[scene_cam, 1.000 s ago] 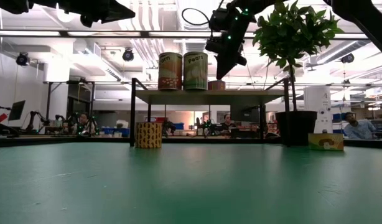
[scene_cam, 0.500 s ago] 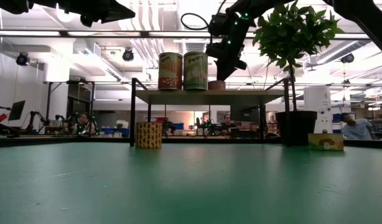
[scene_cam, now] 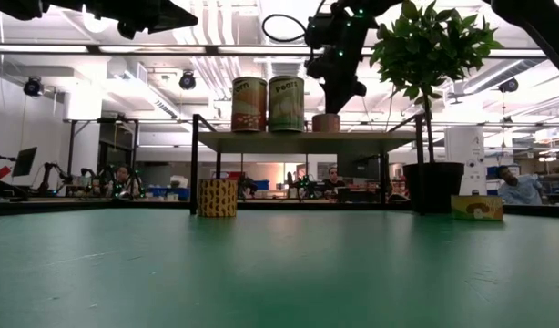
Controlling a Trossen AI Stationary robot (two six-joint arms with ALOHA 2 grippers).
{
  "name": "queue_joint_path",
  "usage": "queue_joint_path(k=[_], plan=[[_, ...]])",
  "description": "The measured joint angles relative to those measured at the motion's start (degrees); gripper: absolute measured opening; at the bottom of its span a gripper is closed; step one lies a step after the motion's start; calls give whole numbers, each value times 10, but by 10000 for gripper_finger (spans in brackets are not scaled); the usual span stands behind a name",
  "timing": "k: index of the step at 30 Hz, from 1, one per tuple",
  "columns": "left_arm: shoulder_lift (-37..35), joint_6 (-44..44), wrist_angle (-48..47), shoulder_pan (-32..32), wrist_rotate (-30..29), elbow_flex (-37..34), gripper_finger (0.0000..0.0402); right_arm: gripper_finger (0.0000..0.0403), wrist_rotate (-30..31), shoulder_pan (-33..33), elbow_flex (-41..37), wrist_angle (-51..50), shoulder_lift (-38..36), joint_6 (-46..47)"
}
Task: Pick and place cans onto a shelf
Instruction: Adjust the small canned corn on the shelf
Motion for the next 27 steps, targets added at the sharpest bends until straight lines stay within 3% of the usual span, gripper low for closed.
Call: queue_joint_path(k=[27], plan=[[0,-1,0,0,0,0,0,12,19,81,8,-90,-7,42]])
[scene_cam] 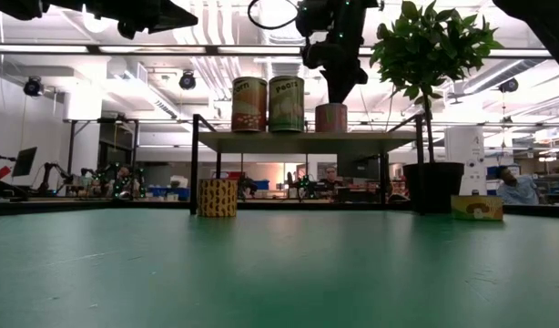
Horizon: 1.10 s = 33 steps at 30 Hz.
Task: Pick and place cans onto a shelf
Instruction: Adjust the small canned corn on the shelf, then put the small canned beans on the shelf
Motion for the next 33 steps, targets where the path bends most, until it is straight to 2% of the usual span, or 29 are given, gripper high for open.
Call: queue_joint_path(k=[20,25,33], plan=[[0,-3,0,0,0,0,0,12,6,10,1,-13,-9,13],[0,-4,0,0,0,0,0,12,46,14,0,-8,-16,13],[0,-4,0,0,0,0,0,12,50,25,0,8,-34,17]])
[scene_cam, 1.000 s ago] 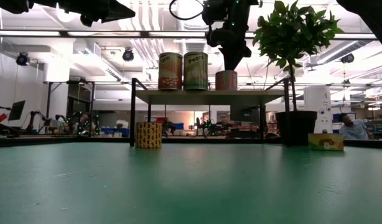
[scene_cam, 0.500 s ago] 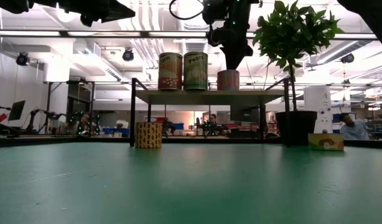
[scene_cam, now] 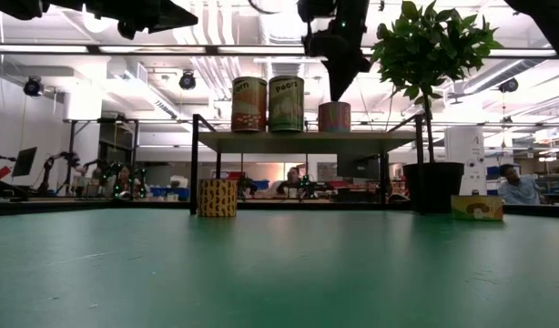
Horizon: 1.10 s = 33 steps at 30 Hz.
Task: Pick and place cans onto a shelf
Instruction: Put the small canned beans on the shelf
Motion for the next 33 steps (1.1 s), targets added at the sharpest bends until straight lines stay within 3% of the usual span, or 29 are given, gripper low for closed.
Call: queue_joint_path(k=[6,12,24,33], plan=[[0,0,0,0,0,0,0,12,2,37,0,9,-37,23],[0,0,0,0,0,0,0,12,2,122,-32,64,-84,55],[0,-21,0,-1,0,0,0,12,91,292,-209,218,-142,134],[2,-50,0,-7,1,0,0,12,88,330,-350,227,-156,182]])
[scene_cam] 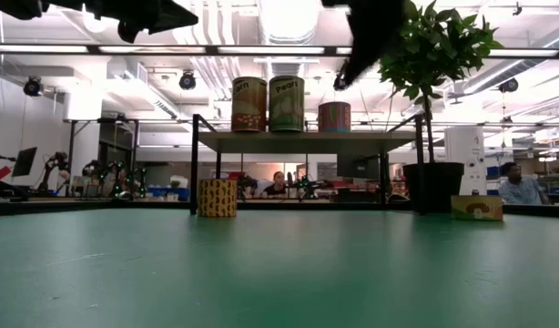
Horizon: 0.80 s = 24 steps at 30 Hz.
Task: Pick and place cans onto a shelf
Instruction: Put the small canned beans on the shelf
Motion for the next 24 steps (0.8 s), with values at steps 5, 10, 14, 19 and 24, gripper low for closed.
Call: queue_joint_path(k=[5,10,14,19,24], plan=[[1,-27,-12,-12,1,0,0,12,3,0,-91,33,-38,-17],[1,-87,-59,-19,1,0,0,12,3,0,-194,123,-109,-31],[6,-177,-131,-19,1,0,0,12,4,0,-274,184,-167,-33],[55,-318,-195,-30,1,-13,0,12,6,0,-350,284,-224,-73],[147,-375,-174,-58,-1,-21,0,12,9,0,-387,396,-255,-149]])
